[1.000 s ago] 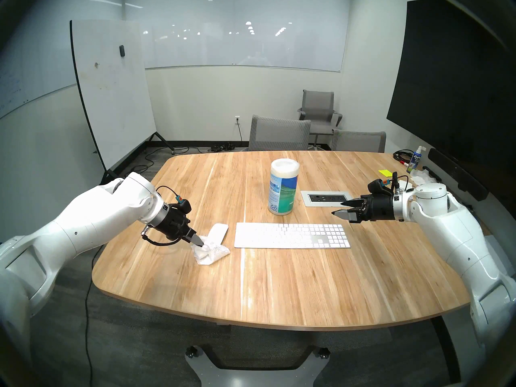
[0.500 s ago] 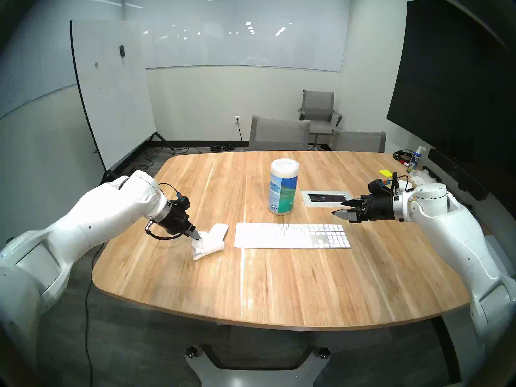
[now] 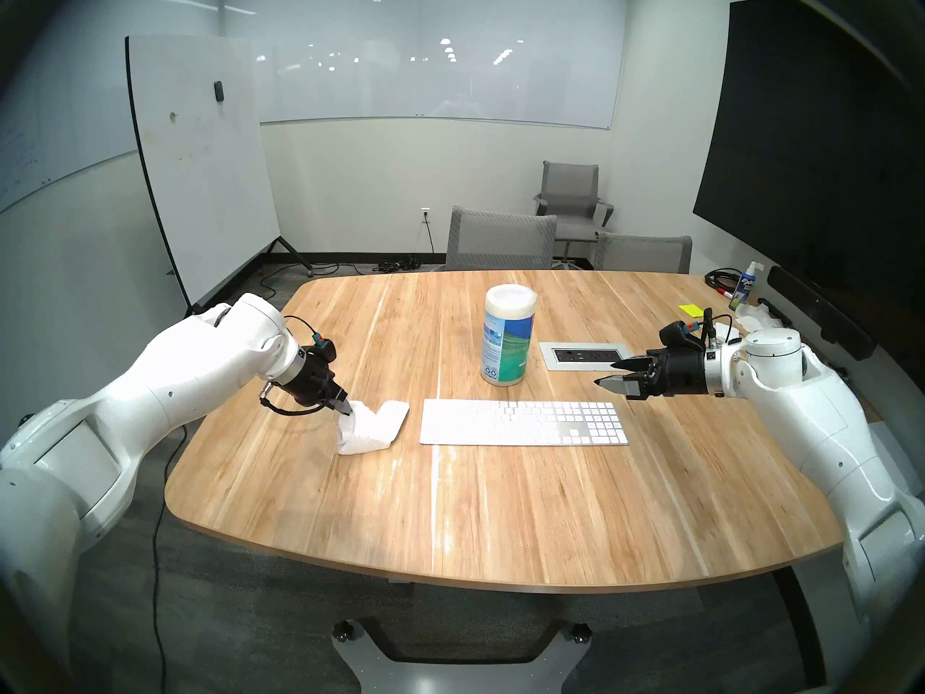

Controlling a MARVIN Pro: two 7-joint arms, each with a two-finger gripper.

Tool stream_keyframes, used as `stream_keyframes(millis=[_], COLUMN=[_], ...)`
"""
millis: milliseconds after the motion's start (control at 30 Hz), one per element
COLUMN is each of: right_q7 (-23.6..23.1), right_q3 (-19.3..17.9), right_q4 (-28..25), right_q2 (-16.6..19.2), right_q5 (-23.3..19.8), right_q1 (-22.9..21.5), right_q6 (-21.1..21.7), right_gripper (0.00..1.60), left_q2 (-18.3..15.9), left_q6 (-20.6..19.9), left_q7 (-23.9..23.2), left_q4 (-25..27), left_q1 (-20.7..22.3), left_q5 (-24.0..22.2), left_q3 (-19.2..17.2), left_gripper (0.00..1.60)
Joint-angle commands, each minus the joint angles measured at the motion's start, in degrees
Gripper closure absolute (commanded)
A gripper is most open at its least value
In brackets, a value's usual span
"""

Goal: Wipe the keyboards and mice with a disinfecting wipe, then set the wipe down

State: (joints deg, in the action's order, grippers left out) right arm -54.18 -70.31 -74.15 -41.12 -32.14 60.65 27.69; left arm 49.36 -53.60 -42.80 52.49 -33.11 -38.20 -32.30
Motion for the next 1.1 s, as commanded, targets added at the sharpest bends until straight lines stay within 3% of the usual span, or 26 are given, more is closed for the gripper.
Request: stream_keyframes(millis=[0, 467, 833, 1067], right_q7=[0.12, 0.12, 0.11, 0.11], right_q3=[-0.69, -0.69, -0.68, -0.68], right_q4=[-0.33, -0.33, -0.33, -0.33], right_q2=[0.08, 0.08, 0.09, 0.09], right_q5=[-0.20, -0.20, -0.19, -0.19], right_q1=[-1.05, -1.05, -1.04, -1.04], right_q6=[-0.12, -0.12, -0.13, -0.13], right_gripper=[0.00, 0.00, 0.00, 0.00], left_q2=[0.75, -0.53, 1.75, 2.90], left_q6=[1.25, 7.53, 11.55, 14.54], left_q7=[0.34, -0.07, 3.21, 2.26], left_q4=[-2.68, -4.36, -10.68, -12.79], left_q1=[3.87, 5.12, 8.07, 9.14], left_q5=[2.37, 5.95, 8.64, 9.11], left_q3=[0.65, 0.60, -0.50, -1.00], left_gripper=[1.60, 1.60, 1.60, 1.60])
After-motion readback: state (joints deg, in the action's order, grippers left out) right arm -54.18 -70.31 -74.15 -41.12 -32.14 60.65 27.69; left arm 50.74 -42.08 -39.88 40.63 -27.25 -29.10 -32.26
